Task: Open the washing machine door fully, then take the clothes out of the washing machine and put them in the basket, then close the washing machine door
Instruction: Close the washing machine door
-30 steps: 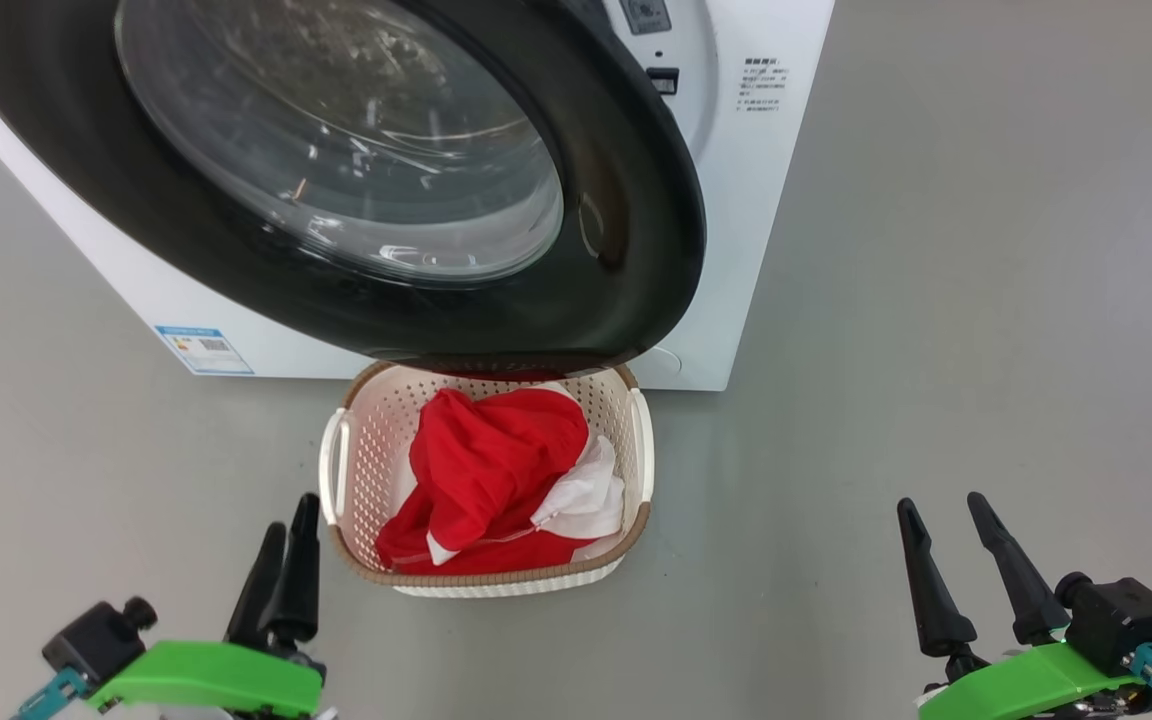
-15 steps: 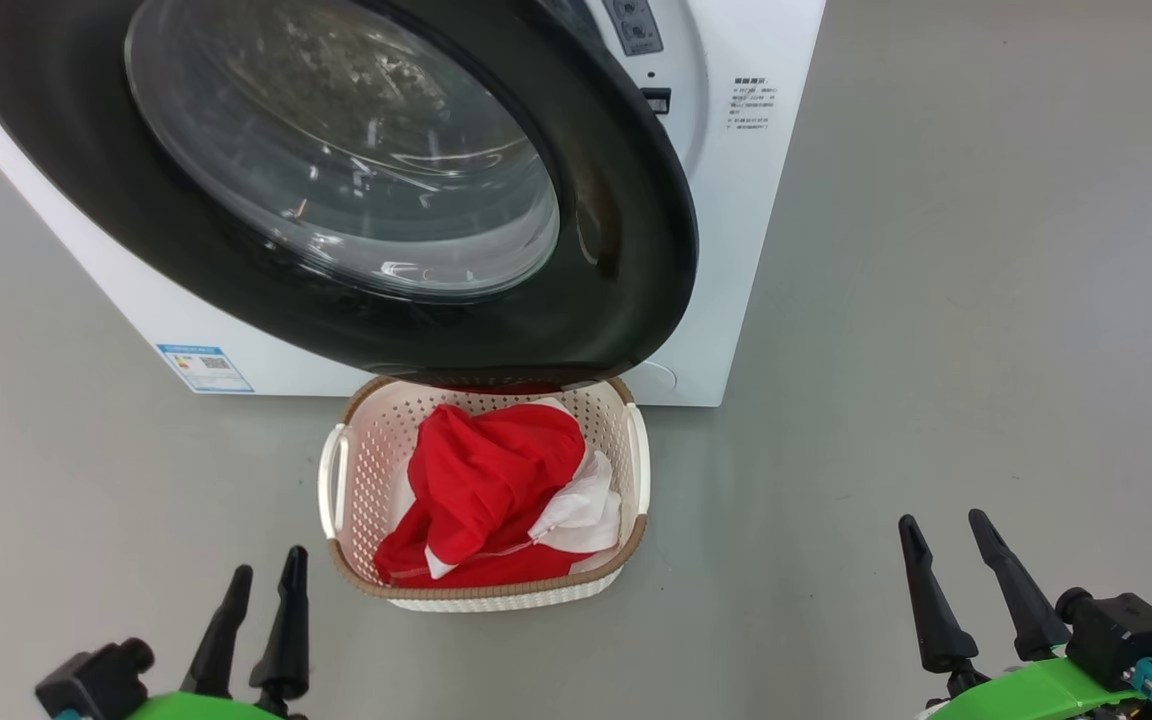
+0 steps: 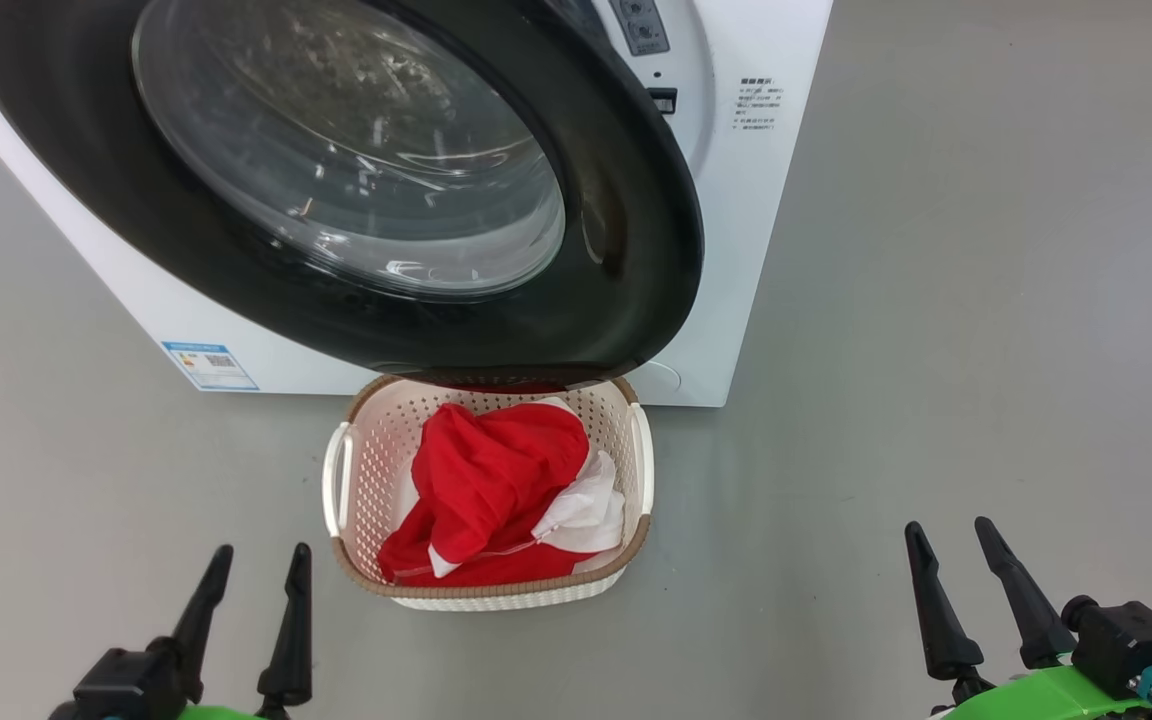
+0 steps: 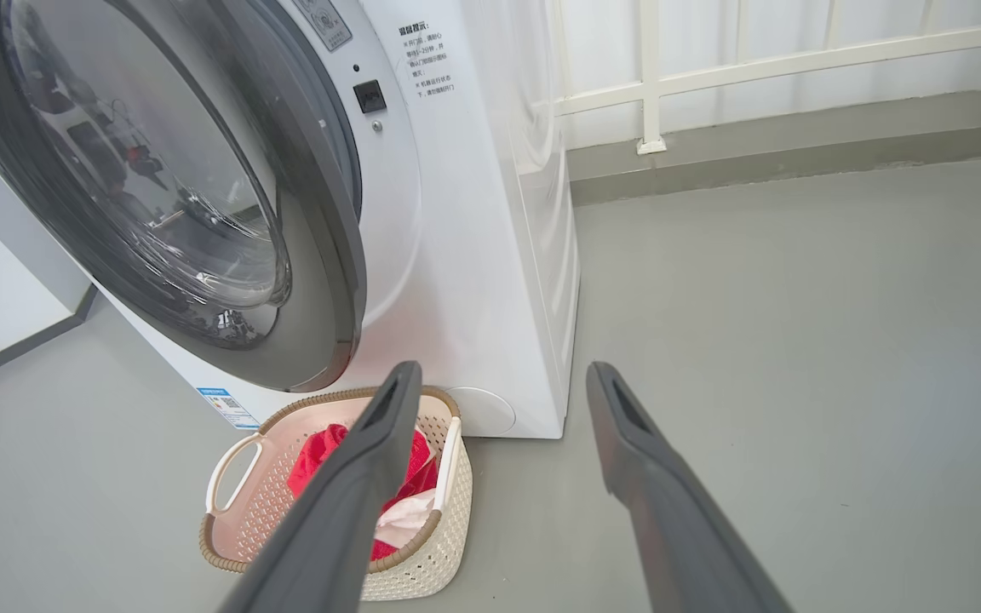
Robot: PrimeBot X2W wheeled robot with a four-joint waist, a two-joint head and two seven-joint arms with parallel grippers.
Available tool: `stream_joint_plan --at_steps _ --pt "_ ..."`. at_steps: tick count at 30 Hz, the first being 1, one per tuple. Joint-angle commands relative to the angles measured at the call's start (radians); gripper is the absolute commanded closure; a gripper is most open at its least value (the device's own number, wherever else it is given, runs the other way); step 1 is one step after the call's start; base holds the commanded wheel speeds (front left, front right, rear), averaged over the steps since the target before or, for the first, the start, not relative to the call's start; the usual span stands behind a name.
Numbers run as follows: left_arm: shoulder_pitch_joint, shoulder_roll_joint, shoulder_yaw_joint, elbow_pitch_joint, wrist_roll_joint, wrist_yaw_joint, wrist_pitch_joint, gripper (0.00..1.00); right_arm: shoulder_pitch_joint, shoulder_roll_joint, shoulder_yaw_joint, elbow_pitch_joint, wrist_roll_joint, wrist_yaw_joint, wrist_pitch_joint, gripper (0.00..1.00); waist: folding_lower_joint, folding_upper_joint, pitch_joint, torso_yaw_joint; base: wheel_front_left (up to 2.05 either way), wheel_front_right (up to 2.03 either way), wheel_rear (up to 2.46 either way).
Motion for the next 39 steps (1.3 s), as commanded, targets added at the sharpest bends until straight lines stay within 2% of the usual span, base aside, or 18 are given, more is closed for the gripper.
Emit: stream_joint_plan --at_steps 1,9,27,28,29,30,39 --pt "0.002 0.006 0.044 -0.04 0.038 -0.005 -0.008 0.0 -0.011 -0.008 0.023 -0.028 -0.01 0.007 -0.006 0.0 0.0 -0.0001 0.0 0.0 0.0 0.0 0.0" --pt "0.026 -0.017 0.059 -0.067 0.095 -0.005 -0.008 0.0 -0.013 -0.008 0.028 -0.028 -0.009 0.007 -0.006 0.0 0.0 -0.0001 0.0 -0.002 0.0 0.0 0.0" --pt "0.021 -0.024 0.062 -0.079 0.095 -0.005 -0.008 0.0 -0.022 -0.008 0.034 -0.031 -0.009 0.007 -0.006 0.0 0.0 -0.0001 0.006 -0.001 0.0 0.0 0.0" --pt "0.021 -0.024 0.061 -0.079 0.092 -0.005 -0.008 0.0 -0.024 -0.008 0.039 -0.031 -0.005 0.007 -0.006 0.04 0.0 -0.0001 0.007 0.001 0.0 0.0 0.0" --pt "0.02 -0.024 0.058 -0.079 0.089 -0.005 -0.008 0.0 -0.028 -0.008 0.043 -0.03 -0.003 0.007 -0.006 0.59 0.0 -0.0001 0.008 0.003 0.0 0.0 0.0" --pt "0.019 -0.024 0.056 -0.078 0.086 -0.005 -0.008 0.0 -0.033 -0.008 0.047 -0.03 0.0 0.007 -0.006 1.0 0.0 -0.0001 0.009 0.005 0.0 0.0 0.0" --pt "0.007 -0.024 0.024 -0.079 0.06 -0.005 -0.008 0.0 -0.116 -0.011 0.13 -0.025 0.013 0.007 -0.006 1.0 0.0 -0.0001 0.029 0.044 0.0 0.0 0.0"
